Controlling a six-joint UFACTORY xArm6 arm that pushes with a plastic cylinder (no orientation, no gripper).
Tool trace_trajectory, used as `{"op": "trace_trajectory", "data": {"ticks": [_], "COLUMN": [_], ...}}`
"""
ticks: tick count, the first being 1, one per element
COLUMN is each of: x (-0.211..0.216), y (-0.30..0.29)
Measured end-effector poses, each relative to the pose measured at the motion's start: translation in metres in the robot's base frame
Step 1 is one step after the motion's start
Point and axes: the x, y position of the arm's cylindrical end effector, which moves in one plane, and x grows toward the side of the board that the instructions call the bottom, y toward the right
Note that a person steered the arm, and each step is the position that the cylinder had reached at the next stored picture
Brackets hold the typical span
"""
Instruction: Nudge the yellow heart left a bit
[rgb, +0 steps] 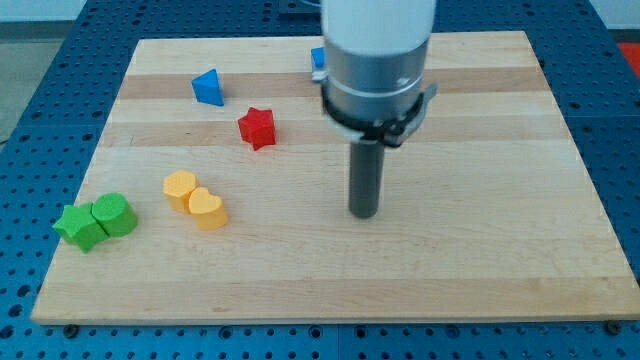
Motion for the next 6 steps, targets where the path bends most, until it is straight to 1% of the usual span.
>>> {"op": "trace_trajectory", "data": {"ticks": [1,4,6], "x": [-0.027,-0.024,0.063], "y": [0.000,0.000,0.001]}}
